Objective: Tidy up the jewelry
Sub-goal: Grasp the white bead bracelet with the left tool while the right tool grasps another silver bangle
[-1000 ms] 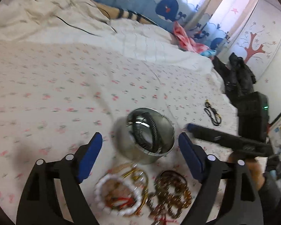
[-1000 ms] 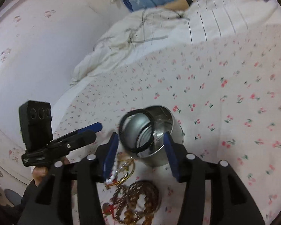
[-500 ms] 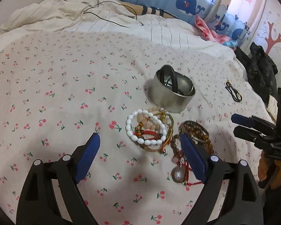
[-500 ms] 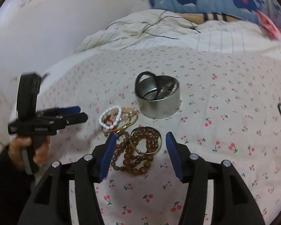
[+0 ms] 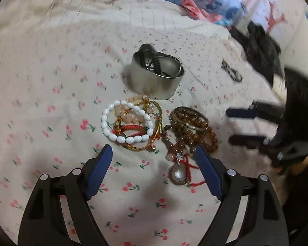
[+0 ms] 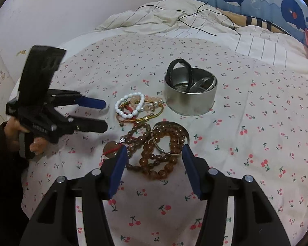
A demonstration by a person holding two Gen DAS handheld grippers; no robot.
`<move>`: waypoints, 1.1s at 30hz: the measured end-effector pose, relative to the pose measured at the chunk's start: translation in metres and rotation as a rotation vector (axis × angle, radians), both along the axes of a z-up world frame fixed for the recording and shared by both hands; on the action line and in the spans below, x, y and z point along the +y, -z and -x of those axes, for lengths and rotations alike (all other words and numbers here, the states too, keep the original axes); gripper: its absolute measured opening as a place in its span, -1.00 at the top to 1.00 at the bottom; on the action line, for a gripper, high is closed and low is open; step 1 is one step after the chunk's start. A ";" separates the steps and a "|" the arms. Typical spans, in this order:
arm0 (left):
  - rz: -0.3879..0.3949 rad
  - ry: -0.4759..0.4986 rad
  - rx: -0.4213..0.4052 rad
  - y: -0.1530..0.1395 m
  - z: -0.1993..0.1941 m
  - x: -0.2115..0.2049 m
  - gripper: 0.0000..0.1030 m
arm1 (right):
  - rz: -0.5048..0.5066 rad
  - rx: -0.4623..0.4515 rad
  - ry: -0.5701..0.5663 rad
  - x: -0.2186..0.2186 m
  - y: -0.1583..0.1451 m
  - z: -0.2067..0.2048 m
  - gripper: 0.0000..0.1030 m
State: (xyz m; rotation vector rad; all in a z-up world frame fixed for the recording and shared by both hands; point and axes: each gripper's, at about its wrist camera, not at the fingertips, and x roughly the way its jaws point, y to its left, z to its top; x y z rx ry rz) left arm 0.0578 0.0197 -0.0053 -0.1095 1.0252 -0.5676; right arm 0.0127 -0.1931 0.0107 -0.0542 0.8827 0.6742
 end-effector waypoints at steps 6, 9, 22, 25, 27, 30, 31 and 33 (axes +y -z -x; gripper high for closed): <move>0.118 -0.088 0.073 0.014 -0.017 0.015 -0.54 | 0.018 0.011 -0.024 0.011 0.006 -0.002 -0.08; 0.241 -0.123 0.134 0.024 -0.029 0.020 -0.54 | 0.014 0.014 -0.037 0.015 0.007 -0.002 -0.08; 0.405 -0.290 0.284 0.054 -0.052 0.030 -0.16 | 0.016 0.012 -0.040 0.021 0.014 -0.009 -0.08; 0.403 -0.304 0.292 0.054 -0.054 0.034 0.00 | 0.012 0.013 -0.040 0.021 0.015 -0.011 -0.08; 0.385 -0.305 0.287 0.054 -0.055 0.034 0.08 | 0.004 0.012 -0.045 0.022 0.016 -0.014 -0.08; 0.354 -0.306 0.281 0.052 -0.057 0.033 0.21 | 0.021 -0.006 -0.057 0.029 0.016 -0.020 -0.07; 0.350 -0.306 0.279 0.051 -0.056 0.035 0.25 | 0.024 -0.010 -0.062 0.031 0.016 -0.022 -0.07; 0.331 -0.302 0.270 0.050 -0.053 0.039 0.30 | 0.046 -0.007 -0.073 0.035 0.018 -0.026 -0.06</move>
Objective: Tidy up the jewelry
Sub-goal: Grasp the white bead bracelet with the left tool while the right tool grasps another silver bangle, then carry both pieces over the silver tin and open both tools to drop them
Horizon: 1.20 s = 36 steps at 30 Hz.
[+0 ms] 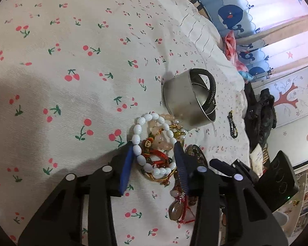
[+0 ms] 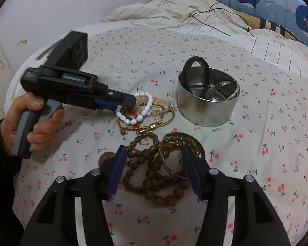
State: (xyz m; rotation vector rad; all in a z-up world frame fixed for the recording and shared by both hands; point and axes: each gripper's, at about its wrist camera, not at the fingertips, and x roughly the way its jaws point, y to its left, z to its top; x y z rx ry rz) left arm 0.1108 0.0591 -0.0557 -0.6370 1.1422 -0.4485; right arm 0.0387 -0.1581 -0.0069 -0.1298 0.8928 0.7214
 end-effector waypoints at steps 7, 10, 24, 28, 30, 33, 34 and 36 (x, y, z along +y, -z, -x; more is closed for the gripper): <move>-0.030 0.008 -0.015 -0.005 0.001 0.001 0.34 | 0.068 0.019 -0.051 0.009 0.010 0.002 0.30; -0.030 0.008 -0.019 -0.007 0.001 0.002 0.35 | 0.038 0.031 -0.048 0.003 0.009 0.000 0.33; -0.060 0.020 -0.048 -0.015 0.003 0.001 0.65 | 0.003 0.009 -0.005 -0.008 0.005 -0.004 0.88; -0.074 0.019 -0.070 -0.023 0.006 0.003 0.66 | -0.092 0.027 0.027 -0.021 -0.004 -0.008 0.91; -0.092 0.020 -0.066 -0.022 0.006 0.004 0.66 | -0.140 0.041 0.046 -0.028 -0.007 -0.010 0.91; -0.053 0.011 -0.047 -0.018 0.004 0.008 0.66 | -0.204 0.066 0.061 -0.035 -0.009 -0.014 0.91; -0.043 0.007 -0.045 -0.017 0.004 0.009 0.67 | -0.227 0.075 0.068 -0.039 -0.009 -0.015 0.91; -0.027 0.010 -0.042 -0.015 0.004 0.009 0.68 | -0.280 0.090 0.083 -0.046 -0.012 -0.017 0.91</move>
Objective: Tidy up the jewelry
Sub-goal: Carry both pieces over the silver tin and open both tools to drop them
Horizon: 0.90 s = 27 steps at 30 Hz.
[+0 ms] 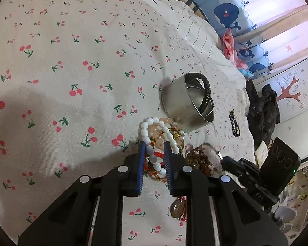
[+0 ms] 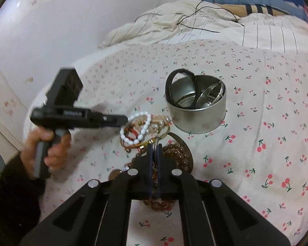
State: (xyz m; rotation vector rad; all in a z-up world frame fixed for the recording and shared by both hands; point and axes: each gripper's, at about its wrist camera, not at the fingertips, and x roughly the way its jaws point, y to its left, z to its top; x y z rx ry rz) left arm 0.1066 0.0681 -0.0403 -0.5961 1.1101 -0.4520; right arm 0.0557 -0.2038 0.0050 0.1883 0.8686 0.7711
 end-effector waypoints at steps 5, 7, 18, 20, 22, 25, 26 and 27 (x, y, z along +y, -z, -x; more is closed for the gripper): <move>-0.007 -0.009 0.007 0.007 -0.001 -0.001 0.84 | -0.150 0.028 0.043 -0.022 -0.009 -0.004 0.91; -0.016 -0.001 0.005 0.007 -0.001 -0.002 0.84 | -0.184 0.038 0.052 -0.028 -0.011 -0.004 0.91; 0.065 0.004 -0.080 -0.018 0.004 0.001 0.87 | -0.275 0.054 0.066 -0.038 -0.014 -0.006 0.91; 0.081 0.008 -0.091 -0.022 0.006 0.001 0.87 | -0.294 0.055 0.071 -0.041 -0.016 -0.006 0.91; 0.098 0.018 -0.113 -0.030 0.007 -0.001 0.87 | -0.323 0.050 0.085 -0.045 -0.019 -0.007 0.91; 0.113 0.035 -0.150 -0.046 0.008 -0.007 0.87 | -0.361 0.035 0.115 -0.051 -0.026 -0.011 0.91; 0.125 0.040 -0.162 -0.052 0.008 -0.009 0.87 | -0.379 0.030 0.131 -0.054 -0.029 -0.013 0.91; 0.130 0.042 -0.168 -0.057 0.007 -0.012 0.87 | -0.383 0.026 0.139 -0.055 -0.031 -0.015 0.91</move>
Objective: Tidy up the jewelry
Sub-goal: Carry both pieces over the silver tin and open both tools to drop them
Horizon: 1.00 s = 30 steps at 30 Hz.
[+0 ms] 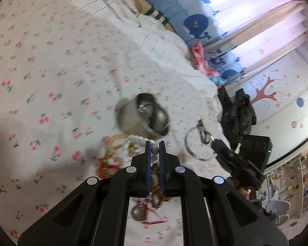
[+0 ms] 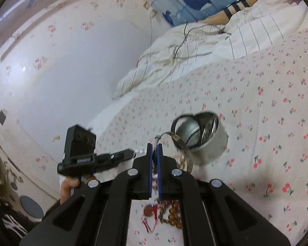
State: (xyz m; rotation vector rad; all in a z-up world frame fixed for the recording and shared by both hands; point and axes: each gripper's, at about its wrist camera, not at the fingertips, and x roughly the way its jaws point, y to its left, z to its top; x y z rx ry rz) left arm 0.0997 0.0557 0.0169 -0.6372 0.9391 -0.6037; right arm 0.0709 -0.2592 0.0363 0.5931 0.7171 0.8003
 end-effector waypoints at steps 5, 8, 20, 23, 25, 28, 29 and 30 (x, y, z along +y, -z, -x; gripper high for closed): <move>0.020 0.032 -0.038 -0.028 -0.012 -0.021 0.87 | -0.013 0.002 0.025 0.001 -0.006 -0.011 0.91; 0.040 0.045 -0.069 -0.041 -0.013 -0.032 0.87 | -0.037 0.015 0.042 0.002 -0.005 -0.019 0.91; 0.012 0.039 -0.083 -0.040 -0.060 -0.061 0.86 | -0.123 0.103 0.106 0.017 0.024 -0.055 0.91; -0.026 0.043 -0.070 -0.030 -0.068 -0.068 0.86 | -0.104 0.128 0.115 0.018 0.032 -0.058 0.91; -0.064 0.037 -0.062 -0.025 -0.069 -0.070 0.86 | -0.078 0.139 0.120 0.019 0.035 -0.060 0.86; -0.110 0.005 -0.051 -0.018 -0.070 -0.069 0.84 | -0.026 0.143 0.128 0.023 0.035 -0.060 0.85; -0.124 -0.003 -0.046 -0.016 -0.070 -0.068 0.79 | -0.008 0.137 0.124 0.025 0.034 -0.059 0.85; -0.131 -0.004 -0.040 -0.014 -0.071 -0.068 0.74 | 0.006 0.134 0.121 0.026 0.033 -0.059 0.85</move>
